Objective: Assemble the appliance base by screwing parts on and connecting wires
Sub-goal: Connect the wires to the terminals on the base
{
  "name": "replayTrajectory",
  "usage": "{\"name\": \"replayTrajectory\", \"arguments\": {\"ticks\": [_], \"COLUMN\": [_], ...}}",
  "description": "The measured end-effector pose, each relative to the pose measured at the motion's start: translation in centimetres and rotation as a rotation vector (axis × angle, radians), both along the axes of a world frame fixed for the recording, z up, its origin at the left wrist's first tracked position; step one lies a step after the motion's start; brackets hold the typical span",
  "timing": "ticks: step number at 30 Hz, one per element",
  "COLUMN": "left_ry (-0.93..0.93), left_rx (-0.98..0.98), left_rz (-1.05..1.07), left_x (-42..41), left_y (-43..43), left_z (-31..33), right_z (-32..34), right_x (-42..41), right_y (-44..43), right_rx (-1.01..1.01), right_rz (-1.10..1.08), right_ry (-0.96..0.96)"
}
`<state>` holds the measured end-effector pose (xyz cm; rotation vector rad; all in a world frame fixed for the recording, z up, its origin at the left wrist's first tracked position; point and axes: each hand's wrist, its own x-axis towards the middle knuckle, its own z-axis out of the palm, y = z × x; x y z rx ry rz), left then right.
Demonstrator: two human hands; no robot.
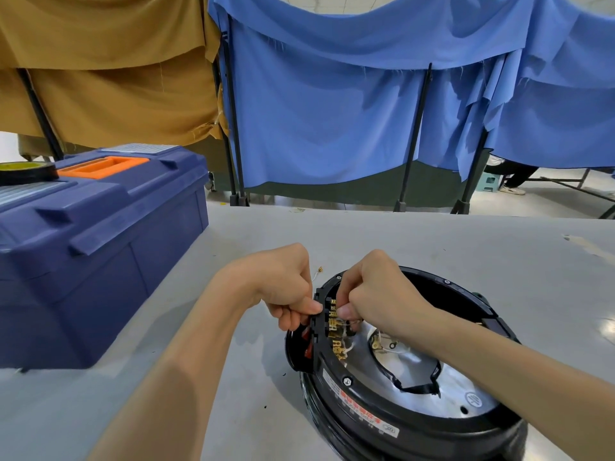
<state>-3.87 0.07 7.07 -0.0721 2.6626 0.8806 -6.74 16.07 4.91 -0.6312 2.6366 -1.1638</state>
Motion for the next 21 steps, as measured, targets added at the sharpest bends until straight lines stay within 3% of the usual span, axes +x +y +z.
{"name": "replayTrajectory", "arguments": {"ticks": [13,21], "left_ry": [-0.002,0.009], "left_rx": [-0.024,-0.007], "left_rz": [0.017,0.018], "left_x": [0.0,0.5], "left_y": [0.2,0.1], "left_z": [0.1,0.1], "right_z": [0.0,0.7], "right_x": [0.0,0.2], "right_y": [0.0,1.9], "right_rx": [0.009,0.083], "right_rz": [0.023,0.143], "right_ry": [0.018,0.217]}}
